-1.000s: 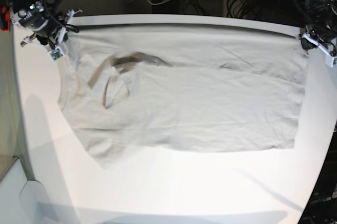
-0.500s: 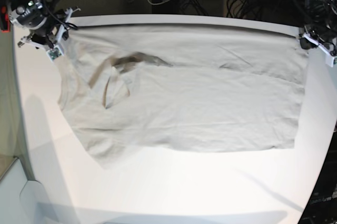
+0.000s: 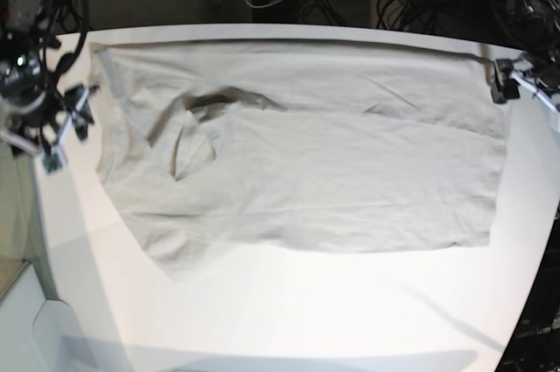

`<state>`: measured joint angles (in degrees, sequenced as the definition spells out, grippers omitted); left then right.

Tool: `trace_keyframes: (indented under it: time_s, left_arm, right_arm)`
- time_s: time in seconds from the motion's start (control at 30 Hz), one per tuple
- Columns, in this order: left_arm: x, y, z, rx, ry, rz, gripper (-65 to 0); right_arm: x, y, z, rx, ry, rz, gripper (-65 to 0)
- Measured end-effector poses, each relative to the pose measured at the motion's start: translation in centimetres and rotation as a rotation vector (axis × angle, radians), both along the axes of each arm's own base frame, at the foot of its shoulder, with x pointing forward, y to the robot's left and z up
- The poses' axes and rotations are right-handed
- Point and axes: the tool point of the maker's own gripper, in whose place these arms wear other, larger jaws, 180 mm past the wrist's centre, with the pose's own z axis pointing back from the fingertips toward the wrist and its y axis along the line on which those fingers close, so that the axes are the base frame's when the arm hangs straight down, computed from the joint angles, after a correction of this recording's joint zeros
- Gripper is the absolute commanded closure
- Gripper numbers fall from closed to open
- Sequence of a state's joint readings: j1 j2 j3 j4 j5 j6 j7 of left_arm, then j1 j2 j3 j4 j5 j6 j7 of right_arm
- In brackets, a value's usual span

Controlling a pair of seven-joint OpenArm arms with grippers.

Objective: Layout the t-shirt on the table in an organized manner, then fold the t-shirt properly
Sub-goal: 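Release the edge and move both grippers to the shirt's hem corners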

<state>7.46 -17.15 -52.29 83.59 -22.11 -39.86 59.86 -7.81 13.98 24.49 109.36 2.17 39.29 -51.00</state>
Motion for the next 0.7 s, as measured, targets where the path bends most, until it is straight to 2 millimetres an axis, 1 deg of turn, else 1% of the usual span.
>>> trace_keyframes:
  time_s: [0.03,0.07,0.13,0.17,0.23,0.3,0.33,0.4,0.47,0.53,0.57,0.63,0.7]
  left_arm:
    - [0.8,-0.1,0.6,0.000,-0.024,-0.004,-65.0]
    - [1.4,-0.2,0.9,-0.002,-0.039,-0.007,-65.0]
    - [1.9,-0.2,1.1,-0.003,-0.027,-0.012,-65.0]
    - [2.0,-0.2,1.2,0.000,-0.029,-0.010,-65.0]
    - [2.7,-0.2,1.7,-0.001,-0.039,-0.010,-65.0]
    - [3.4,-0.2,2.1,0.002,-0.057,-0.013,-65.0]
    - [3.8,-0.1,2.3,0.009,-0.061,-0.012,-65.0]
    - [4.5,0.3,2.6,0.039,-0.058,-0.006,-65.0]
    - [4.8,0.7,2.6,0.068,-0.037,0.004,-65.0]
    - [5.3,0.9,2.6,0.090,-0.024,0.021,-65.0]
    - [5.5,0.7,2.5,0.092,-0.021,0.023,-65.0]
    - [6.0,0.0,2.3,0.086,-0.025,0.012,-65.0]
    - [6.2,0.1,2.2,0.103,-0.002,0.021,-65.0]
  right_arm:
    - [1.5,-0.1,0.7,0.011,-0.031,-0.002,-44.0]
    - [2.9,0.0,0.9,0.027,-0.046,-0.003,-44.4]
    - [5.2,-0.5,0.3,0.046,-0.031,-0.019,-44.4]
    - [6.0,-0.6,-0.1,0.044,-0.014,-0.024,-44.4]
    - [8.2,-1.4,-1.3,0.021,0.041,-0.042,-44.4]
    - [10.1,-1.2,-2.6,0.009,0.096,-0.033,-44.4]
    - [11.2,-0.6,-3.2,0.016,0.121,-0.015,-44.4]
    - [13.1,1.3,-4.3,0.051,0.156,0.026,-44.4]
    - [15.0,2.8,-5.2,0.105,0.158,0.055,-44.4]
    - [16.4,3.9,-5.6,0.140,0.146,0.074,-44.4]
    - [17.0,4.2,-5.8,0.148,0.148,0.079,-44.4]
    - [18.4,5.5,-5.7,0.188,0.121,0.104,-44.4]
    - [19.5,6.6,-5.8,0.243,0.099,0.125,-44.4]
